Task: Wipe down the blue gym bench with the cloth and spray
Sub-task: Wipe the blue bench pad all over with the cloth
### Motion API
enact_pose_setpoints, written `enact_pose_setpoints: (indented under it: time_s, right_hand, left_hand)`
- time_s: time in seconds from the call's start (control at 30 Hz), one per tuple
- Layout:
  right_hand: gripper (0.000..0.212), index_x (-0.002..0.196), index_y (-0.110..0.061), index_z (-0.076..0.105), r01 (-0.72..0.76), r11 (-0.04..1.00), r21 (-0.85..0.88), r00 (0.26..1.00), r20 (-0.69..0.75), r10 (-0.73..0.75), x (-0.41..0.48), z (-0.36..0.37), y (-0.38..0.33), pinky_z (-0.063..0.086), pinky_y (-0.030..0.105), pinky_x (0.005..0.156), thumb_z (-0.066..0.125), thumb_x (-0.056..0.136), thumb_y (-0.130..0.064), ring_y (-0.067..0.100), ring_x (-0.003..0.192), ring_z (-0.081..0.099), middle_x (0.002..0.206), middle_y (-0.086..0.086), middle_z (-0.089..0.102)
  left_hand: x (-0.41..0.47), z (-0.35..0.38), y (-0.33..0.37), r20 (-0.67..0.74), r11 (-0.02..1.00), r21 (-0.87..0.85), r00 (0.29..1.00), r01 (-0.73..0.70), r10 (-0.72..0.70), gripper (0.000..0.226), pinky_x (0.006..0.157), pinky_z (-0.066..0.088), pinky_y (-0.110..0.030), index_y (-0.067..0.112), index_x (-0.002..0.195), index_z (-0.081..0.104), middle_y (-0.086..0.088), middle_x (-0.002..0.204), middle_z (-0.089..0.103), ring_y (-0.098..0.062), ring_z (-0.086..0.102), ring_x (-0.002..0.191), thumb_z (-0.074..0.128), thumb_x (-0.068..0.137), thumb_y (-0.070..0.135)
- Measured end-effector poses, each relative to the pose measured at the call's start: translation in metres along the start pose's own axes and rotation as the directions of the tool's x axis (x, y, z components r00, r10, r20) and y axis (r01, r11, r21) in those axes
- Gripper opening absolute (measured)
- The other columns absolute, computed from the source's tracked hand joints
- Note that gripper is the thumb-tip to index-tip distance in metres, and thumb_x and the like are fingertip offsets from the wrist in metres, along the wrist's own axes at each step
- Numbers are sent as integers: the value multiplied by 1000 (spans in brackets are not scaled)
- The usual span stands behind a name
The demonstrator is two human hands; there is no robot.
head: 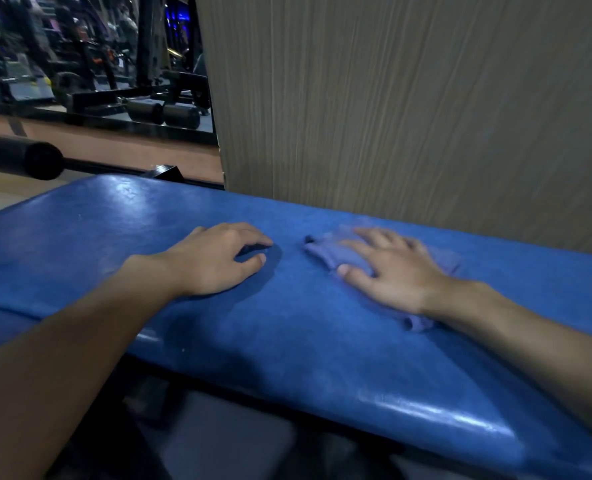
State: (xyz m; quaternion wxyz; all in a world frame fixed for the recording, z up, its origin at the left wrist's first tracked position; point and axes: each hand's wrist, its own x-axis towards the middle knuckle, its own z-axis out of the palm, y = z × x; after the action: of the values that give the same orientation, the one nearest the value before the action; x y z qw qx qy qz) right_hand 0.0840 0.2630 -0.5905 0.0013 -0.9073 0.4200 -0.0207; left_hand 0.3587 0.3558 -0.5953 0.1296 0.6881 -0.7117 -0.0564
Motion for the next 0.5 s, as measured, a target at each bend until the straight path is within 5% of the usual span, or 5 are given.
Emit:
enact_pose_setpoints:
  time_s: [0.13, 0.23, 0.4, 0.5]
  right_hand:
    - [73, 146, -51, 16, 327, 945, 27, 945, 27, -327, -49, -1, -65, 4, 51, 118, 10, 77, -74, 20, 149, 1, 163, -6, 8]
    - [69, 147, -51, 19, 395, 913, 100, 915, 50, -401, -59, -5, -72, -5, 49, 119, 14, 82, -74, 13, 149, -6, 163, -12, 5]
    - [83, 144, -43, 35, 116, 974, 197, 983, -160, -85, -68, -12, 0, 2, 43, 120, -4, 78, -76, 1, 145, 14, 156, -17, 30]
    - [83, 148, -42, 26, -140, 986, 91, 987, -71, 147, -85, -5, 49, 4, 45, 119, -9, 80, -73, 8, 148, 10, 159, -16, 21]
  left_hand:
    - [-6, -3, -5, -104, 993, -122, 994, -2, -11, 33, 100, 36, -19, 24, 131, 61, 12, 129, 62, -11, 57, 119, 51, 99, 25]
    - [-12, -13, 1, -128, 994, -109, 992, 10, -24, 32, 92, 35, -15, 23, 129, 63, 11, 124, 64, -13, 60, 110, 52, 99, 21]
    - [-25, -23, 63, -105, 983, 27, 977, -182, 184, 58, 105, 42, -40, 39, 128, 59, 18, 133, 58, -7, 52, 124, 30, 86, 66]
    - [-38, 1, 121, 137, 929, 166, 941, -331, 310, 71, 112, 30, -50, 51, 144, 30, 12, 152, 35, -11, 32, 140, 18, 80, 80]
